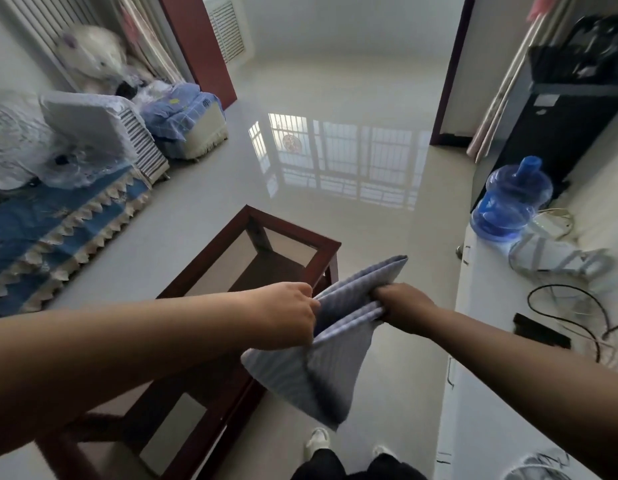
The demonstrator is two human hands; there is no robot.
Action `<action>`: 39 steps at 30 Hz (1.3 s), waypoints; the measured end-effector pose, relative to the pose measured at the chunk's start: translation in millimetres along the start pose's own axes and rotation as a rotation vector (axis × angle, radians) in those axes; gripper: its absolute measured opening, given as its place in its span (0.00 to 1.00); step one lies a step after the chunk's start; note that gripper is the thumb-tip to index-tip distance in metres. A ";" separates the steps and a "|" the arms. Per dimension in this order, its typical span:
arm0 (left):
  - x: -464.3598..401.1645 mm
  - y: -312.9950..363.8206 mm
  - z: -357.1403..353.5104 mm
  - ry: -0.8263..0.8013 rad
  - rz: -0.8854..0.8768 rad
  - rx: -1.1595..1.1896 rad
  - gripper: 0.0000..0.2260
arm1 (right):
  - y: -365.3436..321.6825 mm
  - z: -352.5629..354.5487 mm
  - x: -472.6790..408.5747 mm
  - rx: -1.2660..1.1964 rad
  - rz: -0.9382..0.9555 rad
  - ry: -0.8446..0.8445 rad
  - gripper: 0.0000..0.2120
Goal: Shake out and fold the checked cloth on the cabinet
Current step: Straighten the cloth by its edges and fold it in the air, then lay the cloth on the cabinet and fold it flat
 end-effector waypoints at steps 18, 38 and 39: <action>62.1 -33.1 2.8 -0.018 -0.164 -0.361 0.10 | -39.7 43.0 -21.9 0.269 0.386 0.110 0.14; 64.9 -128.5 -37.7 0.253 0.659 0.035 0.11 | -21.9 64.3 -7.9 0.125 0.116 0.273 0.15; 59.5 -129.6 -41.1 0.255 0.700 0.029 0.10 | -22.4 66.0 -4.8 0.152 0.126 0.288 0.14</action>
Point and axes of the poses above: each hand's wrist, its own x-axis away from the middle knuckle, its own z-axis out of the back of the hand, y = z × x, the point moved 4 cm from there along -x, towards the middle knuckle, and after that the axes turned 2 degrees about -y, right-handed, at the moved point
